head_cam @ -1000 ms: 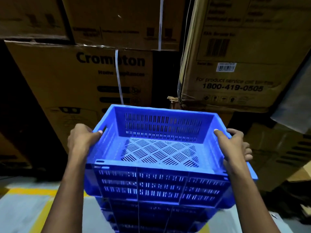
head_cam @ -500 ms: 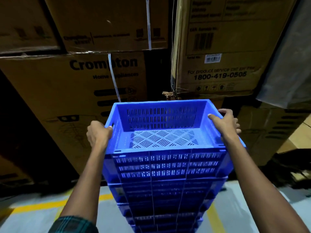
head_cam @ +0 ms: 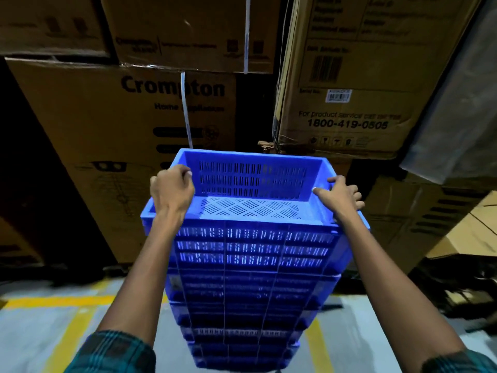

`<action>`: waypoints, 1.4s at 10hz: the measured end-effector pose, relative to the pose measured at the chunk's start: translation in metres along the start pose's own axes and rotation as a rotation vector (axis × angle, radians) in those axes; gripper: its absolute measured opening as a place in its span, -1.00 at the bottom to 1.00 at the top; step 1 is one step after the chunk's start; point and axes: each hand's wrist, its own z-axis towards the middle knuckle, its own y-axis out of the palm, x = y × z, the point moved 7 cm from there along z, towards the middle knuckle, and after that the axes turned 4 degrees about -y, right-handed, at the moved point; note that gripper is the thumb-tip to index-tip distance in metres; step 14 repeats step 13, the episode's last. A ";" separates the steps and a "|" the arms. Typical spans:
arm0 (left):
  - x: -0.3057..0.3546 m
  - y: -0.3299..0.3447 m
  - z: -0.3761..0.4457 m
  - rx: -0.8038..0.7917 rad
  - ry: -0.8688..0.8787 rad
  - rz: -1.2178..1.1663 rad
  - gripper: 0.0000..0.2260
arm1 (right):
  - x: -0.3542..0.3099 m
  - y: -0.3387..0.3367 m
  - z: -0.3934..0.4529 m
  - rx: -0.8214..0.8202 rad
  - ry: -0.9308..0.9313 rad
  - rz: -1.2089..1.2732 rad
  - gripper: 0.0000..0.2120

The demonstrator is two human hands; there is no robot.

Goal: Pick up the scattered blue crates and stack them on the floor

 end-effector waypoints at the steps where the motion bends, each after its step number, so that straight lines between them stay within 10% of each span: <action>1: 0.033 0.007 -0.032 -0.067 0.106 -0.200 -0.80 | 0.000 0.001 0.001 -0.052 -0.050 -0.023 -0.44; 3: 0.104 0.064 -0.119 -0.499 0.394 -0.011 -0.56 | -0.004 0.013 -0.002 -0.310 -0.384 -0.113 -0.41; 5: 0.104 0.070 -0.128 -0.451 0.413 0.280 -0.54 | -0.002 0.017 -0.001 -0.331 -0.416 -0.204 -0.27; 8: 0.100 0.071 -0.138 -0.370 0.357 0.355 -0.58 | -0.017 -0.011 -0.047 0.268 -0.531 -0.174 -0.64; 11: 0.081 0.061 -0.179 -0.572 0.387 0.305 -0.30 | 0.018 0.026 -0.150 0.188 -0.617 -0.295 -0.49; 14: 0.073 -0.037 -0.189 -0.370 0.469 0.137 -0.35 | -0.026 -0.011 -0.249 0.266 -0.622 -0.135 -0.43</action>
